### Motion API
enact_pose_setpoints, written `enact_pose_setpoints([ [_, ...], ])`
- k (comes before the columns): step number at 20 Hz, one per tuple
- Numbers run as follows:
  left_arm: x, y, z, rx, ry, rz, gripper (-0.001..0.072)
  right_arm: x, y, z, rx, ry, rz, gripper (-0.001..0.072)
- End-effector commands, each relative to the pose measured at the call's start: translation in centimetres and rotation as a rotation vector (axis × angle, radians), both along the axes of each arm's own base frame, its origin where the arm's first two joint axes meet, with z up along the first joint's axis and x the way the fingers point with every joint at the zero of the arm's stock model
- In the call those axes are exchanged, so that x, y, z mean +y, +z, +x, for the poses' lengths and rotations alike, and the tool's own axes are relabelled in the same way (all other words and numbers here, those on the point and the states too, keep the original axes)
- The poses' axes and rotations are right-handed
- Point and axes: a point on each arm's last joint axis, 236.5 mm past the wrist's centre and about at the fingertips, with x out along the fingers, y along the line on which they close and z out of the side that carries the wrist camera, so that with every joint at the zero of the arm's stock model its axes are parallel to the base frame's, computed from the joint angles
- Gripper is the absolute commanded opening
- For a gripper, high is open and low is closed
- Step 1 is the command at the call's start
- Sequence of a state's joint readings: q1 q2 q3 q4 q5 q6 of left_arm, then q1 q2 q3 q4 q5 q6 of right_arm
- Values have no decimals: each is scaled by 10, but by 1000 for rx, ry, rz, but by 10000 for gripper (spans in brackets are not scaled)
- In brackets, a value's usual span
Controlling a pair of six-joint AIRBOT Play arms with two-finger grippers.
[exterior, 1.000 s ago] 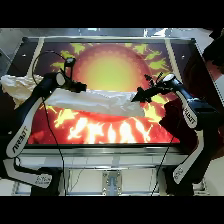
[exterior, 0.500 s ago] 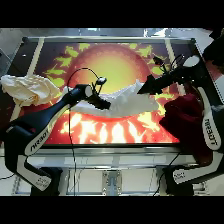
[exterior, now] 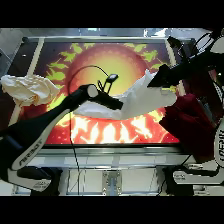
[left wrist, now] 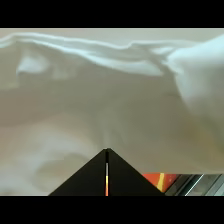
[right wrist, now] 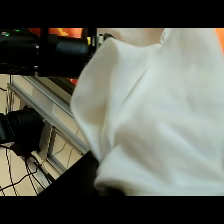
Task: Fold the shirts.
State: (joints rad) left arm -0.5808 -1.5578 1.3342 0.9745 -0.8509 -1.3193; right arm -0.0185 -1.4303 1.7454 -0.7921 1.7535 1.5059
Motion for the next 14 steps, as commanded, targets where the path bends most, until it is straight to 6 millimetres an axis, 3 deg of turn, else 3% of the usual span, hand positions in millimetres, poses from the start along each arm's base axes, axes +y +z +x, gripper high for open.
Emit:
enact_pose_setpoints([
  [1, 49, 91, 31, -151, 119, -99, 14, 1, -13, 13, 27, -69, -70, 10],
  [3, 96, 147, 46, -259, 217, -144, 14, 29, -30, 22, 33, -49, -76, 10],
  [6, 163, 211, 51, -407, 346, -160, 14, 108, -53, 48, -36, -38, -21, 10],
  [9, 225, 238, 42, -514, 428, -52, 15, 202, -82, 55, -97, -26, 49, 9],
  [12, 265, 247, 32, -546, 486, 30, 14, 281, -113, 55, -173, -43, 108, 12],
  [13, 273, 249, 31, -550, 504, 35, 14, 302, -119, 55, -199, -60, 133, 81],
  [14, 280, 250, 32, -553, 521, 39, 14, 318, -122, 54, -196, -90, 165, 352],
])
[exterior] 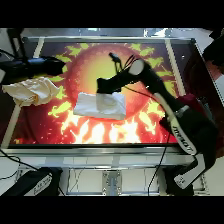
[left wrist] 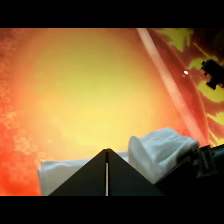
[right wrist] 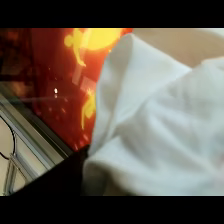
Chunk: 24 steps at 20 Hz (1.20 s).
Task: Fold the shirts.
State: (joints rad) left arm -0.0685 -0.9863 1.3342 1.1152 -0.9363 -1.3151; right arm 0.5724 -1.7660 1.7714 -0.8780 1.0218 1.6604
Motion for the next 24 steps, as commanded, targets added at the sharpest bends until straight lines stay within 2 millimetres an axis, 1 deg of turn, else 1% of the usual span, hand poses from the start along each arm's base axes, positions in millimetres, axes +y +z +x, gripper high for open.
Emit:
enact_pose_setpoints([
  [1, 38, 8, -6, -17, 84, 45, 14, 72, -13, 4, -65, -92, 118, 610],
  [2, 42, 8, -5, -15, 93, 46, 14, 75, -13, 2, -59, -93, 127, 660],
  [3, 44, 8, -5, -15, 99, 45, 14, 74, -13, -1, -52, -83, 120, 660],
  [4, 45, 8, -5, -15, 100, 46, 14, 67, -12, 1, -47, -79, 108, 659],
  [5, 45, 8, -5, -15, 101, 46, 14, 55, -13, 4, -43, -74, 84, 659],
  [6, 45, 7, -5, -14, 101, 46, 14, 35, -16, 9, -41, -62, 30, 659],
  [7, 45, 7, -5, -14, 101, 46, 14, 5, -25, 13, -30, -37, -60, 659],
  [8, 45, 7, -5, -14, 101, 46, 15, -31, -36, 14, -6, -9, -177, 659],
  [9, 45, 7, -5, -14, 101, 47, 14, -74, -50, 13, 38, 8, -305, 651],
  [10, 45, 7, -5, -14, 101, 46, 14, -124, -65, 8, 108, 18, -444, 646],
  [11, 45, 7, -5, -14, 101, 46, 15, -167, -75, 5, 169, 20, -549, 646],
  [12, 45, 7, -5, -14, 101, 46, 14, -192, -81, -1, 207, 59, -591, 646],
  [13, 45, 7, -5, -13, 101, 46, 14, -205, -84, 2, 214, 69, -581, 646],
  [14, 45, 4, -5, -7, 101, 46, 15, -211, -89, 10, 208, 44, -549, 646],
  [16, 47, -4, -5, 9, 104, 57, 14, -212, -99, 31, 188, -44, -462, 647],
  [17, 50, -9, -5, 19, 109, 74, 15, -215, -107, 38, 194, -82, -429, 646],
  [18, 54, -15, -5, 28, 116, 93, 15, -217, -116, 39, 221, -106, -401, 646],
  [19, 56, -20, -5, 37, 121, 106, 14, -216, -124, 38, 272, -124, -347, 646],
  [21, 57, -26, -5, 49, 122, 110, 15, -199, -131, 34, 344, -109, -181, 646],
  [22, 57, -26, -5, 50, 122, 110, 14, -188, -133, 36, 359, -104, -102, 647],
  [24, 57, -26, -5, 49, 122, 110, 15, -179, -144, 44, 355, -119, -58, 648],
])
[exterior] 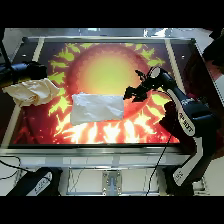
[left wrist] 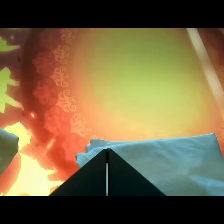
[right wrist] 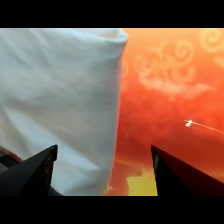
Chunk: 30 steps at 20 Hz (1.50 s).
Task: Fold the shirts.
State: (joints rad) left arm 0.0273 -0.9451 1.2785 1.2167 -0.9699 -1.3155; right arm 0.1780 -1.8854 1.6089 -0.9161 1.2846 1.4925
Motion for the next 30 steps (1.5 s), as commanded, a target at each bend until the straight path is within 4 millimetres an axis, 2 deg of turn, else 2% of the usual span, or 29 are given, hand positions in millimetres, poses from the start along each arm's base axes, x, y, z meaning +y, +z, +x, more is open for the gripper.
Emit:
enact_pose_setpoints([
  [1, 2, -3, 0, 6, 5, 9, 15, 16, -16, 14, 7, -63, 131, 648],
  [4, 2, -3, 0, 6, 5, 9, 15, 26, -36, 8, 48, -57, 142, 647],
  [7, 2, -3, 0, 6, 5, 9, 15, 60, -39, -5, 70, 1, 232, 634],
  [10, 2, -3, 0, 6, 5, 8, 15, 99, -38, -27, 83, 75, 279, 608],
  [11, 2, -3, 0, 6, 5, 8, 15, 112, -31, -32, 79, 91, 309, 516],
  [13, 2, -3, 0, 7, 5, 9, 15, 139, -4, -36, 73, 111, 416, 88],
  [14, 2, -3, 0, 6, 5, 9, 14, 146, 14, -34, 61, 128, 461, 12],
  [15, 2, -3, 0, 6, 5, 9, 15, 148, 31, -31, 39, 151, 487, 12],
  [17, 2, -3, 0, 6, 4, 9, 14, 140, 70, -17, -32, 186, 505, 12],
  [19, 2, -3, 0, 6, 5, 9, 15, 113, 102, 3, -95, 162, 437, 12],
  [21, 2, -3, 0, 6, 4, 9, 15, 65, 126, 20, -146, 108, 304, 12],
  [23, 2, -3, 0, 6, 5, 9, 15, 10, 152, 24, -173, 52, 201, 11],
  [25, 2, -3, 0, 6, 4, 9, 15, -53, 175, 18, -195, -15, 76, 11],
  [27, 2, -3, 0, 6, 5, 9, 14, -115, 200, 3, -225, -89, -58, 11],
  [30, 2, -3, 0, 6, 5, 9, 15, -215, 235, -44, -224, -234, -287, 10],
])
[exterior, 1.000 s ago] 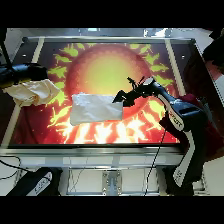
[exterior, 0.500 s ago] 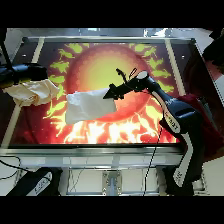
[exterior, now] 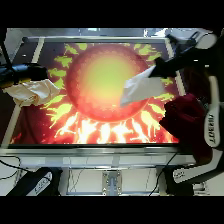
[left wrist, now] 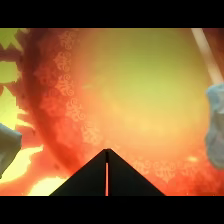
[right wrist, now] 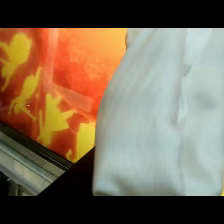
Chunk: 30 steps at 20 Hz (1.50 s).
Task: Fold the shirts.
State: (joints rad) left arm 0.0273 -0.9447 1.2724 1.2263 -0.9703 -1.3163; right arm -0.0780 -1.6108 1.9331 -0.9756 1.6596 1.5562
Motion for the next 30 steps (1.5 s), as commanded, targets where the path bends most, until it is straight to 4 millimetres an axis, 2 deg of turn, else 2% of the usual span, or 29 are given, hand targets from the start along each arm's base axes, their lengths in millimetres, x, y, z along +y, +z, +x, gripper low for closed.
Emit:
enact_pose_setpoints([
  [1, 1, 0, 0, -1, 1, 1, 14, -128, 38, -65, 42, -258, -270, 10],
  [3, 1, 0, 0, -1, 1, 1, 14, -175, 61, -102, 2, -411, -304, 10],
  [4, 1, 0, 0, -1, 1, 1, 14, -200, 64, -130, 5, -494, -335, 10],
  [5, 1, 0, 0, -1, 1, 1, 15, -222, 59, -162, 31, -570, -371, 10],
  [7, 0, 0, 0, -1, 1, 0, 15, -250, 28, -231, 136, -682, -424, 10],
  [9, 0, 0, 0, -1, 0, -1, 15, -263, -16, -275, 203, -867, -395, 10],
  [11, 0, 0, 0, -1, 0, -4, 14, -252, -67, -311, 333, -954, -321, 12],
  [13, 0, 0, 0, -1, 0, -4, 15, -251, -97, -328, 374, -1018, -310, 37],
  [14, 0, 0, 0, -1, -1, -4, 14, -253, -99, -330, 366, -1044, -315, 175],
  [15, -1, 0, 0, -1, -1, -5, 15, -257, -93, -331, 347, -1066, -324, 386],
  [16, -1, 0, 0, -1, -1, -6, 14, -265, -77, -328, 310, -1105, -339, 543],
  [17, -1, 1, 0, -1, -1, -7, 15, -275, -55, -320, 248, -1141, -359, 562],
  [18, -1, 1, 0, -1, -1, -7, 14, -286, -22, -307, 137, -1164, -392, 561],
  [19, -1, 1, 0, -1, -1, -7, 15, -300, 23, -287, -35, -1182, -433, 560],
  [20, -1, 1, 0, -1, -1, -7, 15, -304, 75, -262, -236, -1183, -445, 548],
  [21, -1, 1, 0, -1, -1, -7, 15, -296, 122, -236, -422, -1155, -411, 548],
  [22, -1, 1, 0, -1, -1, -7, 15, -275, 164, -210, -590, -1097, -328, 548],
  [23, -1, 1, 0, -1, -1, -7, 15, -242, 190, -186, -699, -991, -208, 548],
  [24, -1, 1, 0, 0, 1, -10, 15, -201, 204, -169, -760, -838, -94, 547],
  [25, -1, 1, 0, 0, 0, -10, 15, -166, 208, -160, -771, -700, -23, 544],
  [26, -1, 1, 0, 0, 0, -10, 15, -133, 203, -157, -753, -562, 15, 418],
  [27, -1, 0, 0, 1, 1, -10, 14, -108, 195, -156, -731, -455, 23, 260],
  [28, -1, 0, 0, 1, 1, -10, 15, -87, 185, -154, -710, -359, 24, 117],
  [29, -1, 0, 0, 2, 0, -9, 15, -71, 174, -152, -681, -285, 20, 11],
  [30, -2, -1, -1, 10, 3, -17, 15, -56, 164, -151, -650, -221, 16, 13],
])
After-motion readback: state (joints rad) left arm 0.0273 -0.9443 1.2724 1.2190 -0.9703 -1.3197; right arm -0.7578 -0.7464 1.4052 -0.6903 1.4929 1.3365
